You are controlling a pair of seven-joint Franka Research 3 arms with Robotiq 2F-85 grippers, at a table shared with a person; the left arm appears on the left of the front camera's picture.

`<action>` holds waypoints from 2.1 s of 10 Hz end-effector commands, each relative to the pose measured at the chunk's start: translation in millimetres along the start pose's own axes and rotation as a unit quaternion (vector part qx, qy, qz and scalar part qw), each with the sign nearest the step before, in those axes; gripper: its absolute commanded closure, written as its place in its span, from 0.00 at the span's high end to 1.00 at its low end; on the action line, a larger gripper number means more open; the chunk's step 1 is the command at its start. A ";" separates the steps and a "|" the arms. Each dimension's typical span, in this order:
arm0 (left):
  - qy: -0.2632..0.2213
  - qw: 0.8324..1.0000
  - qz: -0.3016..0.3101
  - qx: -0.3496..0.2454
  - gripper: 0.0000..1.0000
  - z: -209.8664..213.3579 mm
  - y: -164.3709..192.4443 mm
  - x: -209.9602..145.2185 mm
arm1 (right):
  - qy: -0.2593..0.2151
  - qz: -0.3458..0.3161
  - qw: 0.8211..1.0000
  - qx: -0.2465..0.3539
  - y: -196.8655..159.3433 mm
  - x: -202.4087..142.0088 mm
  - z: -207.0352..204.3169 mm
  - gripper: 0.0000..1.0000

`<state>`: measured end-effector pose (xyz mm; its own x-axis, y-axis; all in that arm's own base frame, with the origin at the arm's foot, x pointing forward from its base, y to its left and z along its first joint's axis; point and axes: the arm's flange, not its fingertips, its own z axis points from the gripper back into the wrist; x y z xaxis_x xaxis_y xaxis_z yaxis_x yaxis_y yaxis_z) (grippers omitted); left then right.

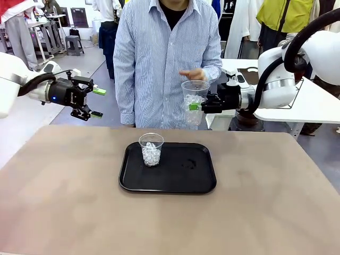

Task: Pour the drink into the iced cup.
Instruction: Open the gripper to release the iced cup you were holding.

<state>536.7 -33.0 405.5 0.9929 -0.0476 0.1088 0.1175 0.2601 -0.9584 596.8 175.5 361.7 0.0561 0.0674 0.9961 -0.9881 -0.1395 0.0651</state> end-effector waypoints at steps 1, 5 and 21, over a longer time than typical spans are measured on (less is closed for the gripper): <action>-0.001 1.000 -0.001 -0.001 1.00 0.5 -0.8 0.4 | 0.002 0.003 1.000 -0.001 1.5 4.4 -0.7 0.63; -0.001 1.000 -0.001 -0.001 1.00 0.5 -0.8 0.4 | 0.002 0.003 1.000 -0.001 1.5 4.4 -0.7 0.63; -0.001 1.000 -0.001 -0.001 1.00 0.5 -0.8 0.4 | 0.002 0.003 1.000 -0.001 1.5 4.4 -0.7 0.63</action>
<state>536.7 -33.0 405.5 0.9929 -0.0476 0.1088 0.1175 0.2601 -0.9584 596.9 175.4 362.4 0.0548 0.0672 0.9962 -0.9882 -0.1395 0.0638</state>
